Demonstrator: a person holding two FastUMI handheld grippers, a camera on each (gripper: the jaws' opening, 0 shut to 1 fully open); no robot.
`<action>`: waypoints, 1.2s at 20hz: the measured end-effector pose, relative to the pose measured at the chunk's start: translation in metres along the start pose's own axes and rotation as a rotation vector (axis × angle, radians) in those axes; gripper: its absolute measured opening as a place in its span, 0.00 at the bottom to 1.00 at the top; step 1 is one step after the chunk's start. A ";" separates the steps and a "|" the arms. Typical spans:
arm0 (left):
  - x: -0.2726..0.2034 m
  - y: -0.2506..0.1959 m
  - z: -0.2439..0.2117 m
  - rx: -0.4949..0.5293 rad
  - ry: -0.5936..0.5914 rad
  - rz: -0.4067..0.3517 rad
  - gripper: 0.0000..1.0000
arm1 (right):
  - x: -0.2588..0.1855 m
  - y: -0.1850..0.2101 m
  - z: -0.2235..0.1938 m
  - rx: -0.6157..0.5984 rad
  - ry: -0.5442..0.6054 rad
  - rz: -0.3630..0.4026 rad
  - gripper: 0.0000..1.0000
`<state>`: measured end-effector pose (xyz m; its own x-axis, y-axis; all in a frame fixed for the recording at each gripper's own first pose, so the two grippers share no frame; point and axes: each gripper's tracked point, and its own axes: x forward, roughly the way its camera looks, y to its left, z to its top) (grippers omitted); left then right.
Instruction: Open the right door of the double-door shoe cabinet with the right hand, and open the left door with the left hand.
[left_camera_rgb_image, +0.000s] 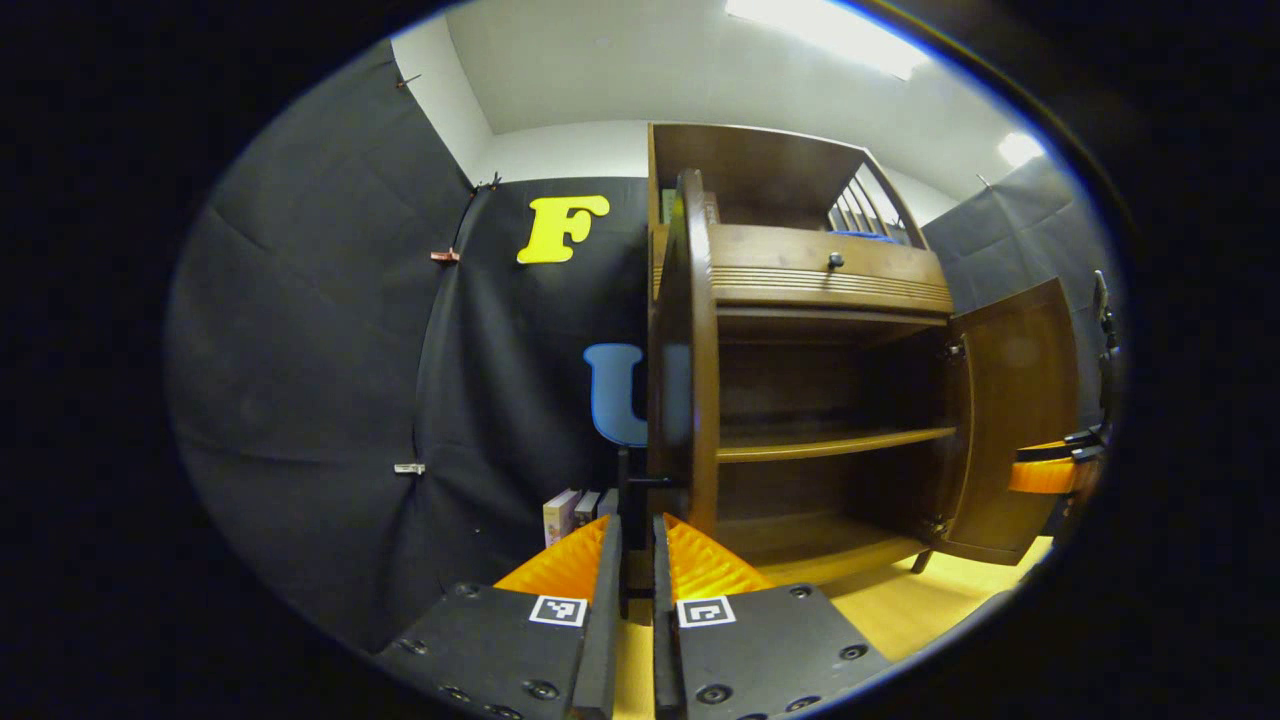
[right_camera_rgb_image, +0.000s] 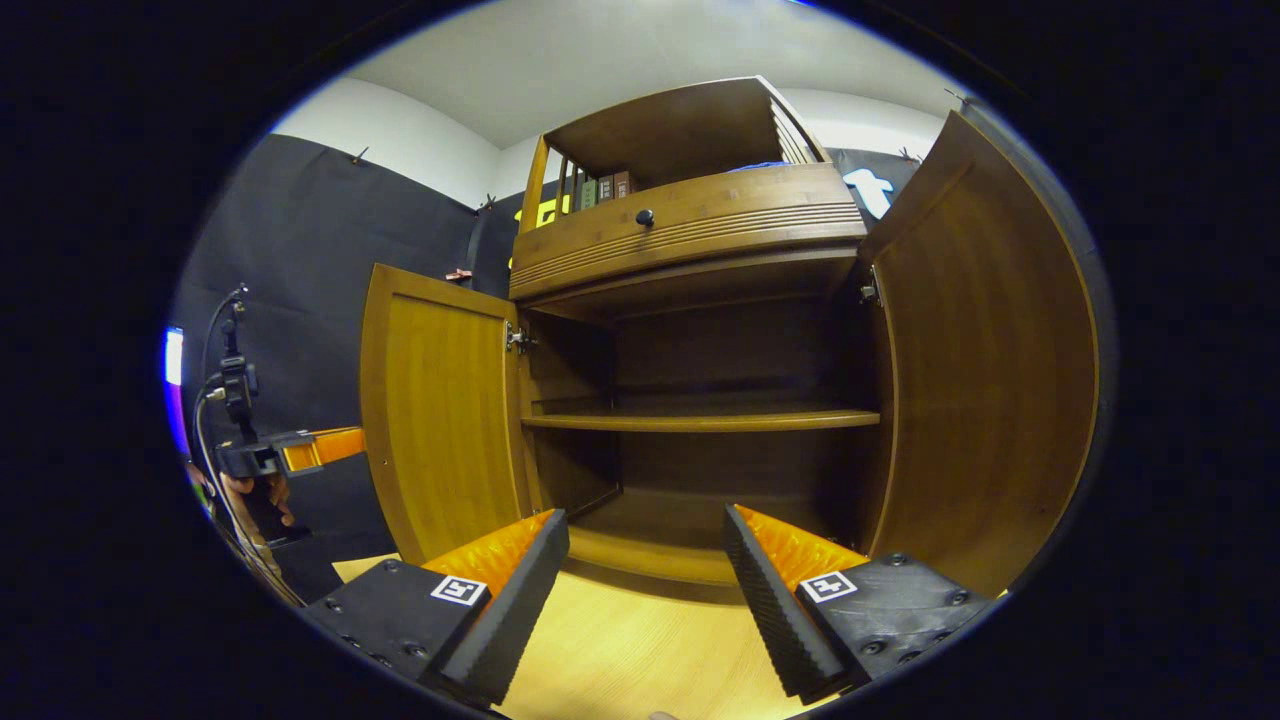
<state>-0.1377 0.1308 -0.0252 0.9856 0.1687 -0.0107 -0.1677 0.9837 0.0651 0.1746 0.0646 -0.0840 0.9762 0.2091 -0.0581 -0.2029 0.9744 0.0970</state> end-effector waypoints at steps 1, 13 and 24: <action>-0.006 -0.015 0.007 -0.014 -0.015 -0.041 0.19 | 0.000 -0.004 0.002 -0.004 -0.005 -0.013 0.98; 0.044 -0.144 -0.001 -0.029 0.012 -0.280 0.56 | 0.002 -0.028 0.009 -0.074 -0.007 -0.157 0.98; 0.091 -0.165 -0.025 0.001 0.051 -0.197 0.99 | 0.024 -0.033 0.002 -0.098 0.036 -0.181 0.98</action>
<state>-0.0207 -0.0147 -0.0624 0.9970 -0.0236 -0.0742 0.0280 0.9979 0.0582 0.2053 0.0369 -0.0863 0.9944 0.0313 -0.1010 -0.0330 0.9993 -0.0150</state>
